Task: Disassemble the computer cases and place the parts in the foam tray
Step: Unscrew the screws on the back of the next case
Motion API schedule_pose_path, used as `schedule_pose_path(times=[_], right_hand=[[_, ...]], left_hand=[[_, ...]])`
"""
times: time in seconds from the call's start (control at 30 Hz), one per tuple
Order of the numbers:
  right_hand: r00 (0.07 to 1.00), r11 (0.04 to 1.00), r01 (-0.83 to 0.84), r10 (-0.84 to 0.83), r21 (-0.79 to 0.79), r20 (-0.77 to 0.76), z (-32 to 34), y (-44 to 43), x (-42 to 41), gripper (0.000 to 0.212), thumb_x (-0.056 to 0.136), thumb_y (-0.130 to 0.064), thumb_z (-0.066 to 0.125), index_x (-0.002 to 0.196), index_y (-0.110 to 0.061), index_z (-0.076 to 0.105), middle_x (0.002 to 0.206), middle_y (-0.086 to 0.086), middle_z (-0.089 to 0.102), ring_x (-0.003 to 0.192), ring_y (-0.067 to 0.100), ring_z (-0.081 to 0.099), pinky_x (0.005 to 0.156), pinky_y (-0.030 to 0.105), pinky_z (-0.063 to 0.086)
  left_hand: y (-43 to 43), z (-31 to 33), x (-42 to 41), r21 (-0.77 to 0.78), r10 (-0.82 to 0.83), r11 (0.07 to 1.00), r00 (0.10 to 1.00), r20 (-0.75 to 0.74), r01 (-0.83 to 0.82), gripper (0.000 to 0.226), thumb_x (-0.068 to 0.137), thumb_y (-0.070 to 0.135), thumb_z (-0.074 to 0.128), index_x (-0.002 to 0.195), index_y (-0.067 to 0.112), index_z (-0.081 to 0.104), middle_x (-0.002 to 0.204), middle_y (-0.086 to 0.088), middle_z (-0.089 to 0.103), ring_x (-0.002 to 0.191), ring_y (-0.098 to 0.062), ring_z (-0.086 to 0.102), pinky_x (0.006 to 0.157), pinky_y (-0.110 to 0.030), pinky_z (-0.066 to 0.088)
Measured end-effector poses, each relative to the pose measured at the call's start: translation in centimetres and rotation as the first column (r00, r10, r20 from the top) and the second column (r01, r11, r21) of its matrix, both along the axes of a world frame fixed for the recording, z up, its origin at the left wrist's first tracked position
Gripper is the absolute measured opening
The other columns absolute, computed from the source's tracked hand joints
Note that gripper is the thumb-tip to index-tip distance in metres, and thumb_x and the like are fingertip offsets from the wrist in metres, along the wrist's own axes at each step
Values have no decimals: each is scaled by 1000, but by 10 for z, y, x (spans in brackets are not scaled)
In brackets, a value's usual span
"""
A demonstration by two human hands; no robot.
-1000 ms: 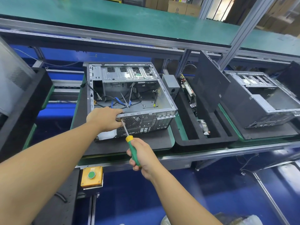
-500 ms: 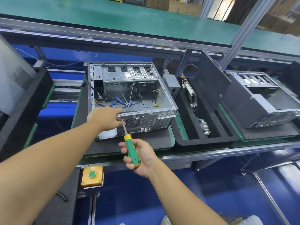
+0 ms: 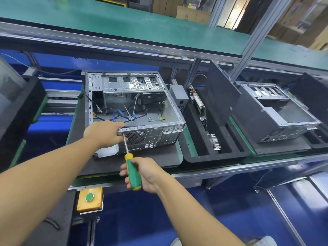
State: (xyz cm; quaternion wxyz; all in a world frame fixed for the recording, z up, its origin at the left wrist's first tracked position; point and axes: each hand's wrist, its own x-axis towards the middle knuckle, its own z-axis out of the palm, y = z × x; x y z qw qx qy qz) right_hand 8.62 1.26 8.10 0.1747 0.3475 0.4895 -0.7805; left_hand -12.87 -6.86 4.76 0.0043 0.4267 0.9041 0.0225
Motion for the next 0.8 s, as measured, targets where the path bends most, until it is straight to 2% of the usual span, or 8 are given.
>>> schedule_pose_path(times=[0.13, 0.27, 0.37, 0.43, 0.5, 0.67, 0.73, 0.8], right_hand=[[996, 984, 34, -19, 177, -86, -7, -2, 3, 16, 102, -28, 54, 94, -14, 55, 85, 6, 62, 54, 16, 60, 50, 29, 53], [996, 960, 58, -36, 272, -86, -13, -4, 4, 18, 97, -33, 61, 95, -20, 49, 92, 6, 55, 55, 14, 61, 49, 30, 56], [997, 982, 60, -52, 178, -50, -10, -3, 1, 23, 98, -40, 56, 98, -17, 55, 87, 5, 55, 53, 14, 53, 46, 26, 47], [998, 998, 53, -53, 20, -17, -4, -1, -1, 35, 100, -42, 46, 97, -11, 62, 79, 5, 60, 53, 16, 52, 48, 26, 45], [999, 999, 37, -38, -25, -13, -5, 2, -1, 41, 102, -37, 37, 98, -7, 64, 77, 6, 65, 55, 17, 53, 51, 26, 46], [993, 988, 92, -81, 126, -90, -14, 1, 4, 19, 101, -32, 55, 94, -15, 57, 90, 7, 60, 56, 15, 60, 51, 30, 54], [991, 973, 113, -97, 204, -87, -18, 1, 5, 18, 96, -33, 63, 93, -19, 52, 98, 8, 54, 58, 15, 63, 53, 33, 57], [992, 976, 115, -101, 187, -82, -17, 0, 4, 20, 95, -35, 65, 94, -21, 51, 98, 8, 53, 54, 14, 59, 49, 29, 54]], left_hand=[[0, 0, 1, 4, -1, 1000, 1000, -2, 1, 47, 83, 78, 45, 118, 47, 50, 98, 4, 69, 87, -27, 65, 57, -31, 38], [-1, 2, 2, 8, 3, 1000, 1000, 15, -3, 46, 83, 79, 45, 116, 47, 50, 94, 6, 68, 85, -26, 65, 56, -30, 37], [0, 2, 3, 12, -1, 1000, 1000, 18, 1, 42, 83, 77, 46, 109, 44, 51, 89, 6, 67, 81, -26, 64, 57, -31, 40], [0, 2, 2, 13, -5, 1000, 1000, 16, 5, 42, 83, 77, 45, 109, 44, 51, 89, 6, 67, 82, -27, 64, 60, -32, 43], [-1, 2, 2, 14, -7, 1000, 1000, 9, 7, 44, 83, 78, 45, 111, 45, 50, 92, 5, 68, 84, -27, 65, 59, -32, 41], [-2, 5, 5, 32, -1, 999, 1000, 22, 1, 42, 82, 79, 43, 108, 47, 50, 77, 12, 57, 72, -23, 56, 53, -29, 33], [-1, 6, 6, 30, -2, 1000, 1000, 30, 1, 40, 82, 79, 43, 106, 47, 48, 72, 14, 52, 71, -21, 55, 51, -28, 31], [-1, 6, 6, 31, 3, 1000, 1000, 31, -4, 38, 82, 78, 44, 106, 49, 47, 70, 14, 49, 70, -21, 53, 50, -28, 30]])
